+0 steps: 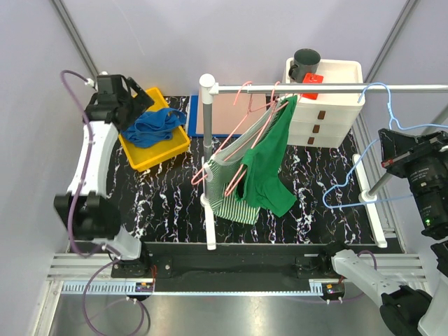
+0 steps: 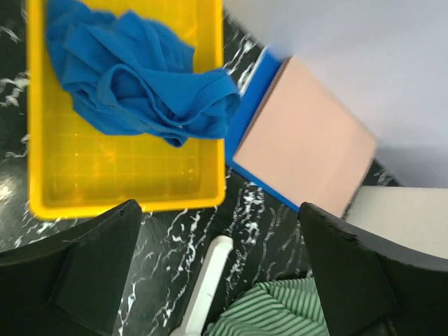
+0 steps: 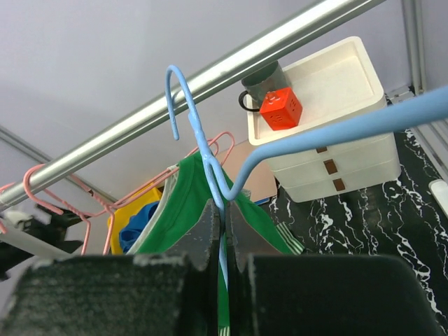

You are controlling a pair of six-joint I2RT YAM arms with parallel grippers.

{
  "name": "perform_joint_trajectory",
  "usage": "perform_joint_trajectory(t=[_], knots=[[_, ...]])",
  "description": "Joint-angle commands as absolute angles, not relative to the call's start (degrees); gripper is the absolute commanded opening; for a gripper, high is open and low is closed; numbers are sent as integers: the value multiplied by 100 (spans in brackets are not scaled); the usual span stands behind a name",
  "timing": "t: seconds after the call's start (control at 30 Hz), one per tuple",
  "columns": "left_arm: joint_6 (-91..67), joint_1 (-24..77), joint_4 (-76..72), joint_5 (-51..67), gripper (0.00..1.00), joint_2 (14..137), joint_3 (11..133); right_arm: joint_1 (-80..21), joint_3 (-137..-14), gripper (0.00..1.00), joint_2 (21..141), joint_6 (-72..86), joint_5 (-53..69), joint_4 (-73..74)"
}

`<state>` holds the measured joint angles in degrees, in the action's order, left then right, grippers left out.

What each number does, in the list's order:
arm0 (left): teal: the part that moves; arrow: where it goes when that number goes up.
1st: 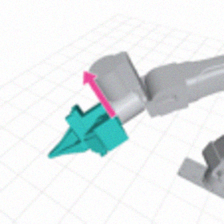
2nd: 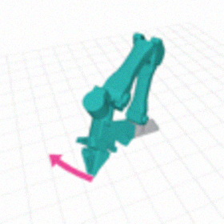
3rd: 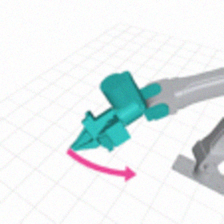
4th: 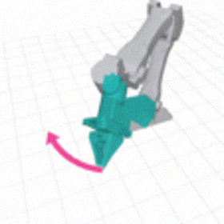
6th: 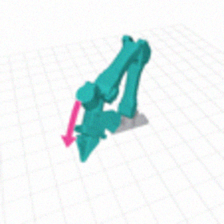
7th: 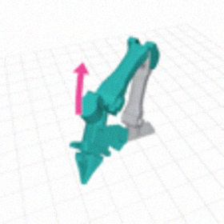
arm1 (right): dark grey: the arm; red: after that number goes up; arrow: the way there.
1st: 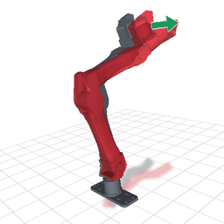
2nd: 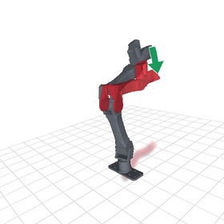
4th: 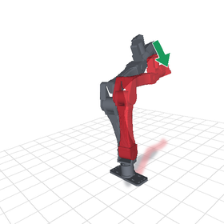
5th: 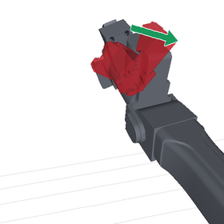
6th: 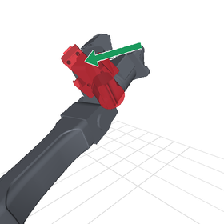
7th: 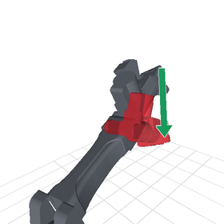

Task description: Remove the tank top from the hanger

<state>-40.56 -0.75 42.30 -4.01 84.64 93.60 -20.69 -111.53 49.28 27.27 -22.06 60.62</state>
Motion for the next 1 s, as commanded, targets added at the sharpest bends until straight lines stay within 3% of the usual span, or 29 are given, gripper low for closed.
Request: perform_joint_trajectory(t=[0.0, 0.13, 0.43, 0.8, 0.87, 0.9, 0.97], knots=[[-4348, -394, 4245, 500, 99, 9333, 9686, -2100, -11180, 0, 4878, 2856, -1995, 5897], [-5395, -624, 3719, 835, 99, 9606, 9194, -2092, -11197, 0, 4851, 2935, -2188, 5959], [-7118, -659, 3507, 141, 99, 10589, 9176, -2100, -11162, 0, 5036, 3252, -2241, 5994], [-7524, -650, 3893, -474, 99, 12111, 10449, -2092, -11091, 0, 5036, 3340, -2690, 5924], [-7445, -685, 3920, -396, 89, 12392, 10626, -2092, -11127, 0, 5062, 3322, -2672, 5933], [-7444, -686, 3920, -404, 67, 12419, 10626, -2092, -11144, 0, 5080, 3322, -2672, 5924], [-7427, -686, 3973, -614, 41, 12270, 10486, -2092, -11136, 0, 5089, 3313, -2681, 5915]])
